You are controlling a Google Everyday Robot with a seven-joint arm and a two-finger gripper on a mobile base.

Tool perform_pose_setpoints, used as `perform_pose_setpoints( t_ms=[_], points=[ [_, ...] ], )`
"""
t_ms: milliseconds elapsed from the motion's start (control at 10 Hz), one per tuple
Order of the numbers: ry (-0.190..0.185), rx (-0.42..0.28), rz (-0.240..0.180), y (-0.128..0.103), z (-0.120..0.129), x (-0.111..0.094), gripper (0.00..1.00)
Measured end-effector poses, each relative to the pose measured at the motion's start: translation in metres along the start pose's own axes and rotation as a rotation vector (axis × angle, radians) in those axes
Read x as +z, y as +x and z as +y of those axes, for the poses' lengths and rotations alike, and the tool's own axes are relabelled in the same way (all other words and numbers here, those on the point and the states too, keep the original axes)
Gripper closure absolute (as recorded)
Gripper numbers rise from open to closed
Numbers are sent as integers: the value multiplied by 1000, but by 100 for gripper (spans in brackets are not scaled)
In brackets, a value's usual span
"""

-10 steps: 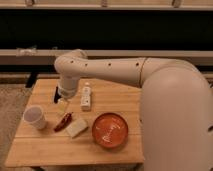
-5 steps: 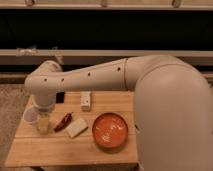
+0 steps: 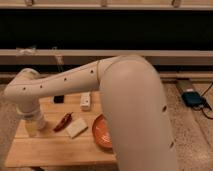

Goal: Place the ceramic cup in the ceramic bowl

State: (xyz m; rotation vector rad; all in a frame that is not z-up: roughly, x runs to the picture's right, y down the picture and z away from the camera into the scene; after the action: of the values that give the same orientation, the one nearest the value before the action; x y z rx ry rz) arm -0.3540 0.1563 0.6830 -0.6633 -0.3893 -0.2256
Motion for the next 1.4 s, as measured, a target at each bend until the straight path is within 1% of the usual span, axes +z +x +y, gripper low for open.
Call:
perform_pose_setpoints(
  t_ms=[200, 400, 500, 600, 800, 1000, 1100, 1200, 1300, 1400],
  points=[
    [-9, 9, 23, -2, -3, 13, 20],
    [-13, 19, 54, 0, -4, 27, 20],
    [-11, 19, 72, 3, -4, 34, 25],
    [-7, 17, 86, 4, -3, 39, 32],
    [-3, 3, 124, 3, 2, 52, 56],
    [-3, 7, 146, 6, 3, 57, 74],
    [0, 19, 143, 7, -1, 56, 85],
    [-2, 46, 134, 10, -6, 53, 94],
    [-5, 78, 117, 16, -13, 45, 99],
    [-2, 111, 94, 26, -24, 30, 100]
  ],
)
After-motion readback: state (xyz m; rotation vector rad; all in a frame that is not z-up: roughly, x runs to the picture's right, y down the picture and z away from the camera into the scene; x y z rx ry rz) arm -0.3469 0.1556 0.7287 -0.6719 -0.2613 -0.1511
